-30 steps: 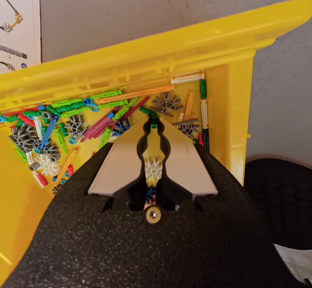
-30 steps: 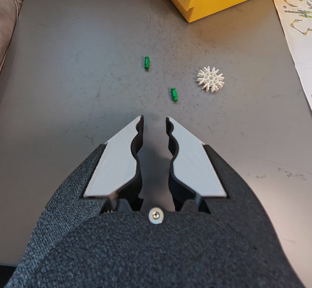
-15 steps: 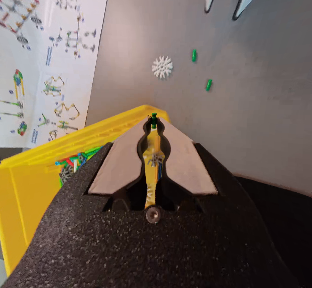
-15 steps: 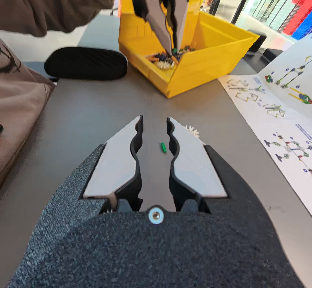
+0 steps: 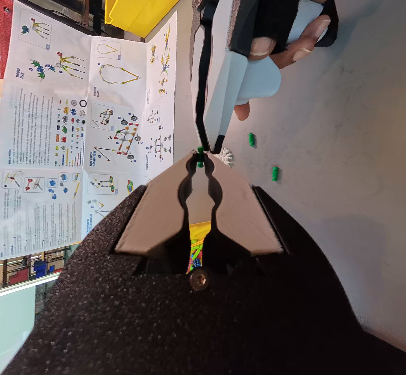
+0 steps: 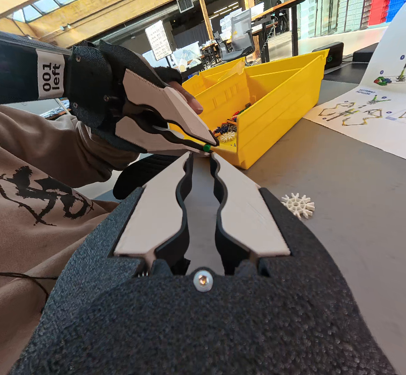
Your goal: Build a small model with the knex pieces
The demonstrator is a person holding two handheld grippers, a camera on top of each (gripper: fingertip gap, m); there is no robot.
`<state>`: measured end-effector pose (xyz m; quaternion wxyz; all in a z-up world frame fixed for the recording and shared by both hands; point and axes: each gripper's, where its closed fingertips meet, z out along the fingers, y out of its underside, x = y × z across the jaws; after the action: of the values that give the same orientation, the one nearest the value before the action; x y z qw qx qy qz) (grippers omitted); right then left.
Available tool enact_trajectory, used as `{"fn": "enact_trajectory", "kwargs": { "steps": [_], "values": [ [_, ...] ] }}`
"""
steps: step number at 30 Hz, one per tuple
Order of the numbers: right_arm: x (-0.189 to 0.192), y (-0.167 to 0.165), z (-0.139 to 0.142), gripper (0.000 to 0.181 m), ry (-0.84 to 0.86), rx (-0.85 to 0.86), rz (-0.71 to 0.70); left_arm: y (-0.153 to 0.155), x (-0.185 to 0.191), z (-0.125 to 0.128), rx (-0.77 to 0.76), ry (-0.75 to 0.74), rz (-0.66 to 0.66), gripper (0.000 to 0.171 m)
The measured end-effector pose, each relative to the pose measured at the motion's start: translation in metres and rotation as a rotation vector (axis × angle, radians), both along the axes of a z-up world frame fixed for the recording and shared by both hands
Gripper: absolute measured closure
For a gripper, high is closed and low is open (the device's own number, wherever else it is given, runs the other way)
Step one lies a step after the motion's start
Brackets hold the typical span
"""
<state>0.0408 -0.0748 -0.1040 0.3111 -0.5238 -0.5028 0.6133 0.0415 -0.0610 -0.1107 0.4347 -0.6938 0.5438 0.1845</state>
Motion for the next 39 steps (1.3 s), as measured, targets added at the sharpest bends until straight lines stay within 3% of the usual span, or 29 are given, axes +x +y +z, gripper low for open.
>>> {"fn": "enact_trajectory", "kwargs": {
  "steps": [8,16,19,22,25,29,32,39],
  "values": [
    [0.002,0.005,0.010,0.163,0.045,-0.216,0.042,0.002,0.000,0.002,0.075,0.074,-0.004,0.165],
    [0.002,0.005,0.007,0.177,0.014,-0.113,0.025,0.000,0.003,0.003,0.086,0.036,-0.027,0.164],
    [0.008,0.016,0.003,0.177,-0.031,0.053,0.002,0.005,-0.022,0.025,0.051,-0.127,0.047,0.155],
    [0.022,0.030,-0.034,0.177,-0.239,0.388,0.021,0.014,-0.075,0.047,-0.065,-0.410,0.160,0.161],
    [0.038,0.045,-0.077,0.177,-0.442,0.638,0.049,0.015,-0.127,0.019,-0.369,-0.589,0.291,0.160],
    [0.046,0.045,-0.101,0.177,-0.536,0.690,0.102,0.008,-0.170,-0.049,-0.653,-0.580,0.440,0.157],
    [0.047,0.046,-0.106,0.177,-0.559,0.720,0.105,0.003,-0.179,-0.083,-0.725,-0.465,0.503,0.157],
    [0.049,0.048,-0.111,0.176,-0.584,0.735,0.106,0.012,-0.178,-0.103,-0.767,-0.375,0.581,0.157]
  ]
}}
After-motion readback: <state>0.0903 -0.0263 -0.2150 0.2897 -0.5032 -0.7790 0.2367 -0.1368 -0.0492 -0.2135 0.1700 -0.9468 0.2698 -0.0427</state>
